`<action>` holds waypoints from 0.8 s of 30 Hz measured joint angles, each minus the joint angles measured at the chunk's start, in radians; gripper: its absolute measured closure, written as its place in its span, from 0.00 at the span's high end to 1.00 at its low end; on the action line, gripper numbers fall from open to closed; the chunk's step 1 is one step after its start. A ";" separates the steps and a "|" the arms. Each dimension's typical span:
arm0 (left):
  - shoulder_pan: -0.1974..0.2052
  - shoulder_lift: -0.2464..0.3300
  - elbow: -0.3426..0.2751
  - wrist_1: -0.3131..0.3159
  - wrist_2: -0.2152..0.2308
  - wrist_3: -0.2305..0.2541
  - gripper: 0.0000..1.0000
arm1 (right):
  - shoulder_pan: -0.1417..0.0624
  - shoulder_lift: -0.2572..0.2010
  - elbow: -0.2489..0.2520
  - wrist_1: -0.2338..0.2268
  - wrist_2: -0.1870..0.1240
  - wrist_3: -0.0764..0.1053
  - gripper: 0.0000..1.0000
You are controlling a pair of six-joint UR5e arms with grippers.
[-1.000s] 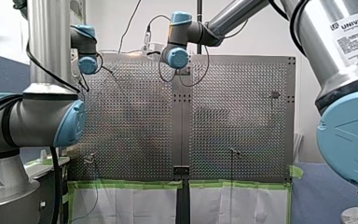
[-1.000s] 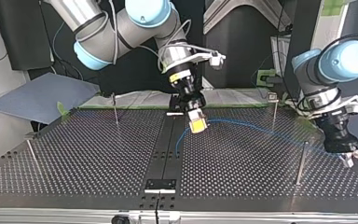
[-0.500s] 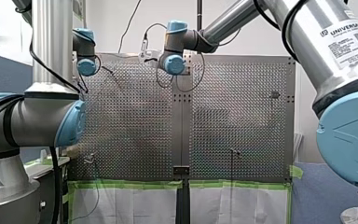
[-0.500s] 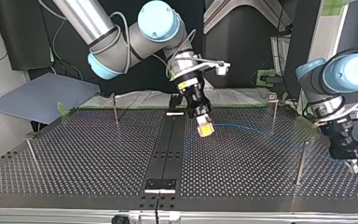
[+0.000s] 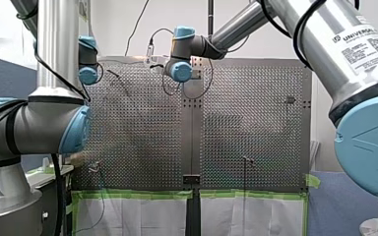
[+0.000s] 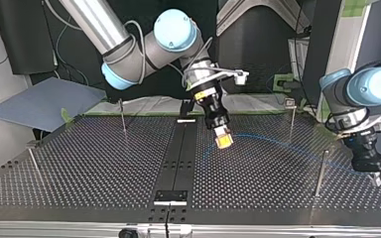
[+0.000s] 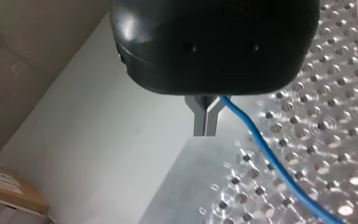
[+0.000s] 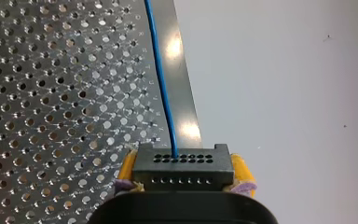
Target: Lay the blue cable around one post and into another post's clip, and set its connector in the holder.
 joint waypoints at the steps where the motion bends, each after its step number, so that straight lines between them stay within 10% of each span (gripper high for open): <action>1: 0.002 -0.002 0.001 0.001 0.003 0.000 0.00 | 0.000 0.002 -0.003 0.001 0.000 0.000 0.00; 24: -0.002 -0.106 0.061 -0.008 0.046 -0.011 0.00 | 0.001 0.096 -0.094 0.033 -0.002 0.015 0.00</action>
